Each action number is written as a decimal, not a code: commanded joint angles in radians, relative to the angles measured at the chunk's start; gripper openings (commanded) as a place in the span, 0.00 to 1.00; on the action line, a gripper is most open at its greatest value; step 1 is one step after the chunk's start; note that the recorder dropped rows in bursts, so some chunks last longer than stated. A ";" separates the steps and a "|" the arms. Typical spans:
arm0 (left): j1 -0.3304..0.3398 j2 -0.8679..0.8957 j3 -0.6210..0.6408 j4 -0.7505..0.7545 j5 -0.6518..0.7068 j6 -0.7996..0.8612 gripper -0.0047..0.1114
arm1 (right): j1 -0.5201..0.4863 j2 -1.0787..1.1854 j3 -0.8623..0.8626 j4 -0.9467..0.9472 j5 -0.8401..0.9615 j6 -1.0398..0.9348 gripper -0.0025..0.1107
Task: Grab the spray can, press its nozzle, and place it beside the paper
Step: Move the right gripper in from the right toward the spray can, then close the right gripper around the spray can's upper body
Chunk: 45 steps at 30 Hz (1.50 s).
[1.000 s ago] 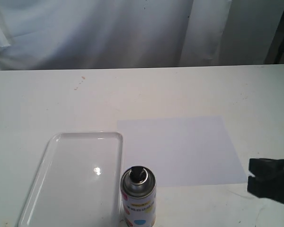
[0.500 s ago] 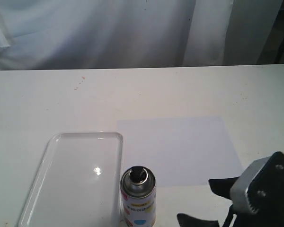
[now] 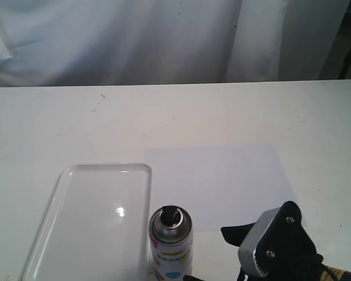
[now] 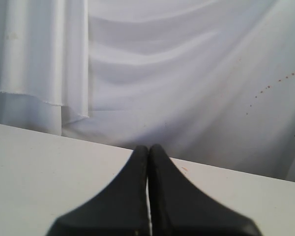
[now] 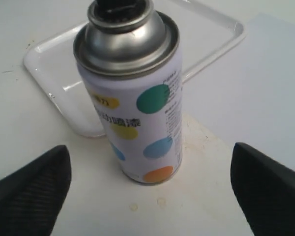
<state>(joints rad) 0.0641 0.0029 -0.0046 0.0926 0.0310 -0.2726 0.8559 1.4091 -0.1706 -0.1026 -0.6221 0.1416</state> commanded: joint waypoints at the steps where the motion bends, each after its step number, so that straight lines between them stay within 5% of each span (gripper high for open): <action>1: -0.005 -0.003 0.005 -0.008 -0.008 -0.003 0.04 | 0.002 0.115 0.002 -0.010 -0.189 0.023 0.74; 22: -0.005 -0.003 0.005 -0.008 -0.008 -0.003 0.04 | 0.002 0.387 -0.206 -0.049 -0.211 0.090 0.71; 25: -0.005 -0.003 0.005 -0.008 -0.008 -0.003 0.04 | 0.002 0.387 -0.206 -0.056 -0.211 0.102 0.55; 28: -0.005 -0.003 0.005 -0.008 -0.008 -0.003 0.04 | 0.002 0.373 -0.206 -0.056 -0.211 0.148 0.19; 30: -0.005 -0.003 0.005 -0.008 -0.008 -0.003 0.04 | 0.002 0.353 -0.206 -0.056 -0.194 0.153 0.04; 39: -0.005 -0.003 0.005 -0.008 -0.008 -0.003 0.04 | 0.000 0.148 -0.208 0.032 0.119 0.080 0.02; 45: -0.005 -0.003 0.005 0.002 -0.008 -0.003 0.04 | -0.032 0.031 -0.232 0.288 0.388 -0.238 0.02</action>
<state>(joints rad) 0.0641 0.0029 -0.0046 0.0926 0.0310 -0.2726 0.8494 1.4864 -0.3729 0.0503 -0.3222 0.0700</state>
